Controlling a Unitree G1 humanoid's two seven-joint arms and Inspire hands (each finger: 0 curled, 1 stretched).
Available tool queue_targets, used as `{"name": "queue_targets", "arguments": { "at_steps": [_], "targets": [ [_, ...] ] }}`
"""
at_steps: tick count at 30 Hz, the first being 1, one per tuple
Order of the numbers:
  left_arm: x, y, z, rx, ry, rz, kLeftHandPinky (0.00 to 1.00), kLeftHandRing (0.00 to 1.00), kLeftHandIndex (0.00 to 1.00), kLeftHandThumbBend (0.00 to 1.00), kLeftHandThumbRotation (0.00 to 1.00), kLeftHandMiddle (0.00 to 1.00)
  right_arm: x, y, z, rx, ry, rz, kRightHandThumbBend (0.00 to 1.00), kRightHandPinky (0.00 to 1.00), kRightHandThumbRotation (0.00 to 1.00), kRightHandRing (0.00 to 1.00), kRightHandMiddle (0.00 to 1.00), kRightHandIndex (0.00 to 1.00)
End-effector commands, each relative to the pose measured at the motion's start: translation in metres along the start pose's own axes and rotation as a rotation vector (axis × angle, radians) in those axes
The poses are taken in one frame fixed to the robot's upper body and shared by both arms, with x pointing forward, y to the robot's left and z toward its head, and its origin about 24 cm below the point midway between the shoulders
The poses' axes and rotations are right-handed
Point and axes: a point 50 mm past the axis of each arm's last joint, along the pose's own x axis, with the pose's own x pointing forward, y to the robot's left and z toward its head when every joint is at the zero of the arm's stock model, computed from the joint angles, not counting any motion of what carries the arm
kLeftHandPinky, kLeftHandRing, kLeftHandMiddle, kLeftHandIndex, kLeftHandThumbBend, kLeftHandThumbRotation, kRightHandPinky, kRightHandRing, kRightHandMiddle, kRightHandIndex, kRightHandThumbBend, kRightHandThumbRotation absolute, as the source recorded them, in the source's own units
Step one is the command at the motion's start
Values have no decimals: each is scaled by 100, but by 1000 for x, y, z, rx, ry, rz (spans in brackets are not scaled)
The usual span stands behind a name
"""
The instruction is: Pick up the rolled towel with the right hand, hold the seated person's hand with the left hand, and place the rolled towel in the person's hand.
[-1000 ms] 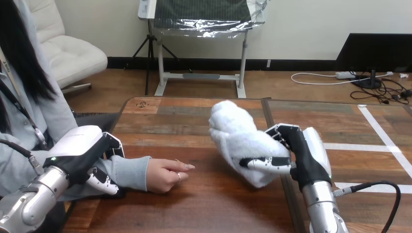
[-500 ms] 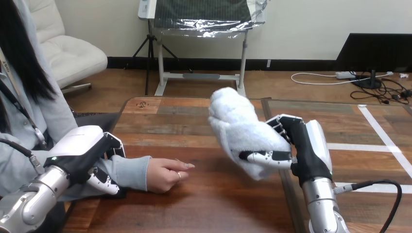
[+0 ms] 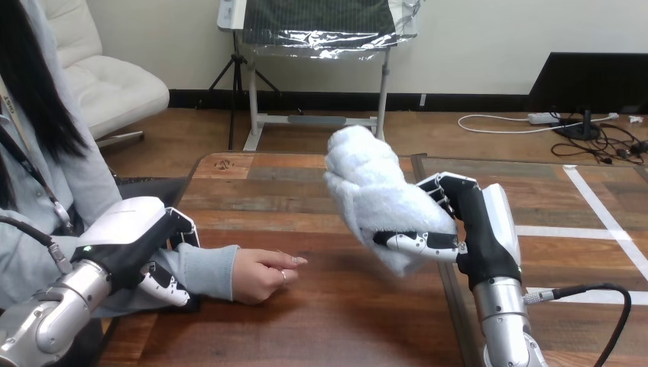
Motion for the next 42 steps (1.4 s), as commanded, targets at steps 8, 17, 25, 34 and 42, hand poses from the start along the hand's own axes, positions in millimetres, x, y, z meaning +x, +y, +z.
{"name": "queue_targets", "arguments": {
  "at_steps": [8, 17, 25, 34, 42],
  "targets": [
    [13, 20, 19, -8, -109, 80, 29, 34, 40, 90, 0, 40, 34, -6, 42, 129, -193, -95, 79, 27, 0, 31, 40, 45],
    [13, 24, 22, -17, -136, 88, 28, 33, 39, 91, 0, 39, 35, -6, 44, 156, -199, -103, 79, 26, 0, 30, 40, 45],
    [12, 29, 26, -37, -179, 107, 27, 32, 38, 91, 0, 38, 35, -5, 44, 172, -194, -108, 80, 26, 0, 30, 40, 45],
    [10, 37, 33, -44, -239, 144, 26, 31, 37, 92, 0, 37, 34, -3, 43, 169, -184, -105, 80, 26, 0, 30, 40, 45],
    [6, 45, 41, -46, -306, 180, 25, 30, 37, 93, 0, 36, 32, -1, 43, 152, -184, -98, 81, 25, 0, 29, 39, 44]
  ]
}}
